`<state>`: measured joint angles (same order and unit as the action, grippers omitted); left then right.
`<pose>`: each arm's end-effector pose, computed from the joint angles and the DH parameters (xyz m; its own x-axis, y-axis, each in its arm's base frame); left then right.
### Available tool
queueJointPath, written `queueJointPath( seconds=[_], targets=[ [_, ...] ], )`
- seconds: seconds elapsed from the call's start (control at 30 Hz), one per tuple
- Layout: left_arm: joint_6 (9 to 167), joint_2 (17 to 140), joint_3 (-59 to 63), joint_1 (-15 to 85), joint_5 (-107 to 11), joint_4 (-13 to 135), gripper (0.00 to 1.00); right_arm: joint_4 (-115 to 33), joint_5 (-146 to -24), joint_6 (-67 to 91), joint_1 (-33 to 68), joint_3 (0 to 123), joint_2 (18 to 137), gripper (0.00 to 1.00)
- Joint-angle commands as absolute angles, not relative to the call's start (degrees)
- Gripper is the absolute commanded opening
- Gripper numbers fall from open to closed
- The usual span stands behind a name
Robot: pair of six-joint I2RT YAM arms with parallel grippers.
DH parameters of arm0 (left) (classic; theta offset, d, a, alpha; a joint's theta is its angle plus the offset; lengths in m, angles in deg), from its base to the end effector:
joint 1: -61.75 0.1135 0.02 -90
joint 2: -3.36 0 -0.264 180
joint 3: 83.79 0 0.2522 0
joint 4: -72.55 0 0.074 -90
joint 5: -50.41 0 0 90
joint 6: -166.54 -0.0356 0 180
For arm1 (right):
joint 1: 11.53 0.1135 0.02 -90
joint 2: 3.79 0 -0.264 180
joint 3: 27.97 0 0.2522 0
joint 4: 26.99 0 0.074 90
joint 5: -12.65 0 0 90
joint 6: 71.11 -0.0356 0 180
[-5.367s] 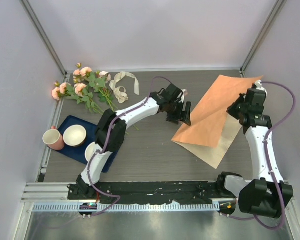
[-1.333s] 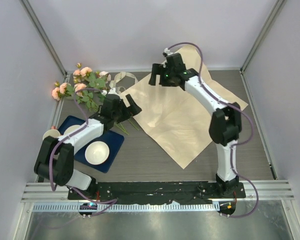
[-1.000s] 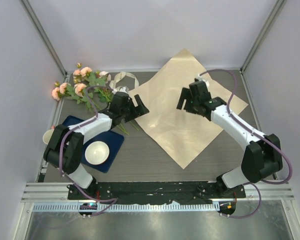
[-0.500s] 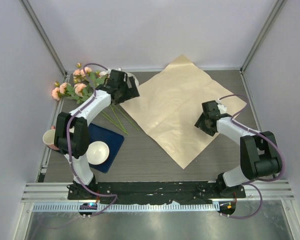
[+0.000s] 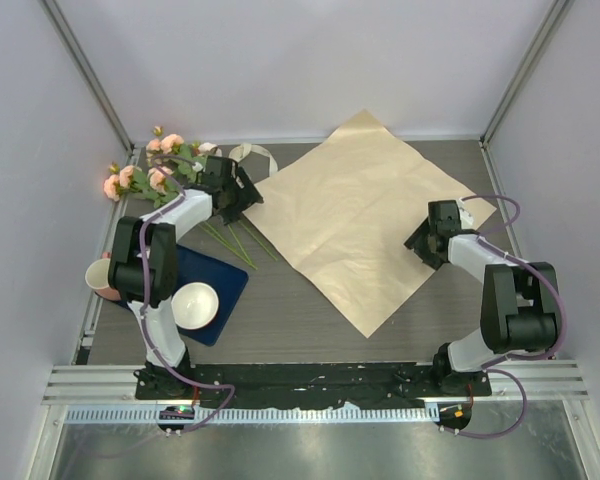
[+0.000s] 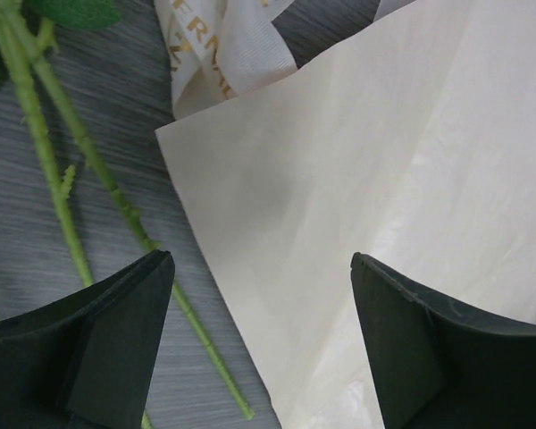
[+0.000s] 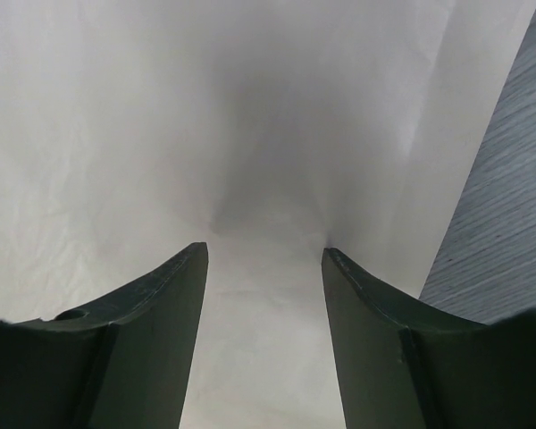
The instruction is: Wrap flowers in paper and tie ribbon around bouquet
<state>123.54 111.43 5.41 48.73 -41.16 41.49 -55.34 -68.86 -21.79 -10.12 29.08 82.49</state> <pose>0.4003 -0.0936 0.1990 -0.6858 -0.5918 -0.4237 -0.3800 0.7876 -0.4851 0.2816 0.0017 0.1616 -0.6043 0.6300 -0.4878 0.5916 0.7648 0.2550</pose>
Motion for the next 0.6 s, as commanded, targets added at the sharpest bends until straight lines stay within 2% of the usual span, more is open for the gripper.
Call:
queueJointPath(
  seconds=[0.0,0.27,0.37,0.4,0.47,0.53,0.57],
  targets=[
    [126.2,112.87,5.21,48.57,-43.9,49.29,0.78,-55.08,-69.17,-19.17,-12.3,29.38,83.84,0.61],
    [126.55,114.62,6.08,48.57,-43.46,49.74,0.61,-55.69,-70.67,-17.68,-12.32,30.35,81.56,0.6],
    [126.81,115.5,6.09,48.57,-45.83,50.71,0.38,-57.54,-71.9,-14.87,-12.23,31.66,79.72,0.63],
    [127.16,115.5,5.91,48.22,-46.27,51.14,0.19,-59.54,-71.38,-14.16,-11.97,32.62,78.84,0.65],
    [128.65,114.63,4.25,47.6,-47.07,51.94,0.0,-61.66,-69.54,-12.84,-11.53,33.42,75.6,0.71],
    [130.76,110.61,-0.73,45.06,-46.02,54.65,0.0,-65.79,-68.3,-11.87,-8.37,34.74,73.04,0.75],
    [133.9,108.58,-2.86,43.66,-42.88,55.71,0.0,-67.37,-68.04,-12.04,-6.1,35.09,71.9,0.81]
  ],
)
